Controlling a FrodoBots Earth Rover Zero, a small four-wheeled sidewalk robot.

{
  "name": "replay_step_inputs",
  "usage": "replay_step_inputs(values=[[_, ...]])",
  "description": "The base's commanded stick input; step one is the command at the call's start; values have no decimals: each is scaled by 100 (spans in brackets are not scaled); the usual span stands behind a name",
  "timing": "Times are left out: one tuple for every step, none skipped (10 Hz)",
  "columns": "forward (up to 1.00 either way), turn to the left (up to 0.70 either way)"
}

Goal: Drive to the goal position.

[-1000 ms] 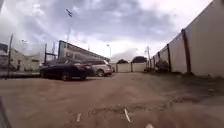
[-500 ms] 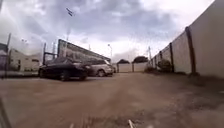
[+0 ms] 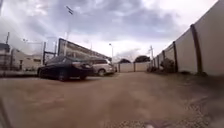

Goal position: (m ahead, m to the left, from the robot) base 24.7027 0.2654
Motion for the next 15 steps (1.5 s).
replay_step_inputs(values=[[70,-12],[70,-28],[70,-28],[70,-28],[70,-28],[70,0],[70,-1],[70,-14],[70,-26],[70,-15],[70,0],[70,0],[70,-1],[70,-5],[70,-14]])
